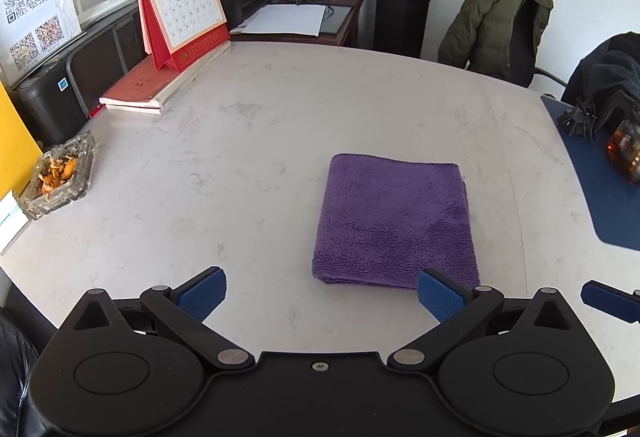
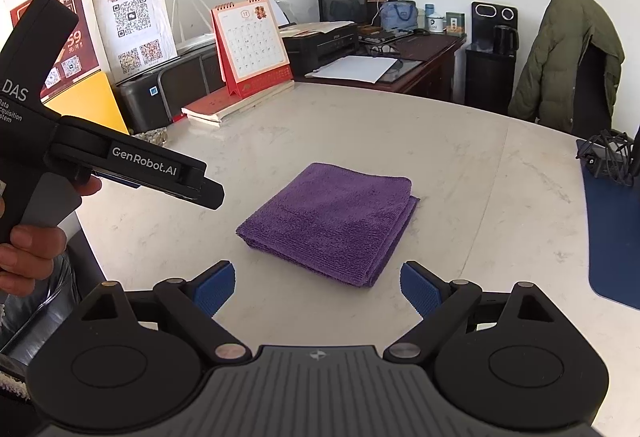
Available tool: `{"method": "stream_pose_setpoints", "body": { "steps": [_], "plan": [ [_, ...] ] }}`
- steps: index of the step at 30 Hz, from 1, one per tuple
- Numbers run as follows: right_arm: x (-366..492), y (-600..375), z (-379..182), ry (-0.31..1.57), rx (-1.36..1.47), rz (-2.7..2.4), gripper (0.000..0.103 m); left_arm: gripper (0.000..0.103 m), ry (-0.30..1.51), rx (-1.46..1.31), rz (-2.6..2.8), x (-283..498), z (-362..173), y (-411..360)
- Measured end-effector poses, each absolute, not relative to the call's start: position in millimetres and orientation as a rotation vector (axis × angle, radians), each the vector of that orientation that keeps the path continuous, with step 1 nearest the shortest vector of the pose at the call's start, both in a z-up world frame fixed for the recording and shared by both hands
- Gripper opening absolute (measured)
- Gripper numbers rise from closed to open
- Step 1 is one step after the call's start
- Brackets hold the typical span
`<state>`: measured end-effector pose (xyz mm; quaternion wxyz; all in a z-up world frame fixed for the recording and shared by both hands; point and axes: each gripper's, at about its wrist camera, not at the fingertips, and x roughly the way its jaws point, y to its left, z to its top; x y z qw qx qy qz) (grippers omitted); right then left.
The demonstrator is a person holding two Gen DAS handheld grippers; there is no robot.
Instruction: Fold towel
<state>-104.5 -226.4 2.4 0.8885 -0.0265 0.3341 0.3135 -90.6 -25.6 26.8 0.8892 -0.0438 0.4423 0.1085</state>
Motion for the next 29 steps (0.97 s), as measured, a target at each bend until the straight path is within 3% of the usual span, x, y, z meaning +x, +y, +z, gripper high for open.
{"method": "stream_pose_setpoints", "body": {
  "steps": [29],
  "plan": [
    [-96, -227, -5, 0.734, -0.058, 0.647, 0.093, 0.102, 0.961, -0.094, 0.207, -74, 15, -23]
  ]
}}
